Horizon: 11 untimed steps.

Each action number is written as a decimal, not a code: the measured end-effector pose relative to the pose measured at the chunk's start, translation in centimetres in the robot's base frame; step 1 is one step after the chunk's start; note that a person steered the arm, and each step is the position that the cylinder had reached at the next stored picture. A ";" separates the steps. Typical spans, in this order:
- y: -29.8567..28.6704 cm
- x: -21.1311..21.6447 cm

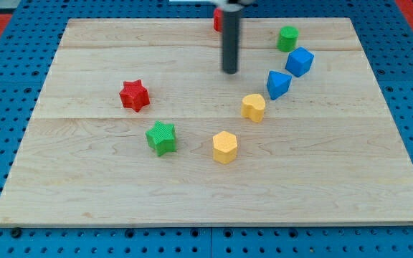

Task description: Move the green circle to the right side of red circle

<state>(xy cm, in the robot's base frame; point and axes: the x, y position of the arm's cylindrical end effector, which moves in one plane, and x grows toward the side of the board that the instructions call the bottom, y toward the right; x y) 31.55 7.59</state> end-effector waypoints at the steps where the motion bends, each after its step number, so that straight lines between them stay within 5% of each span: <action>1: 5.4 -4.7; 6: 19.1 -6.5; 8: 2.0 -8.2; 9: -1.6 -8.2; 11: 8.5 -9.2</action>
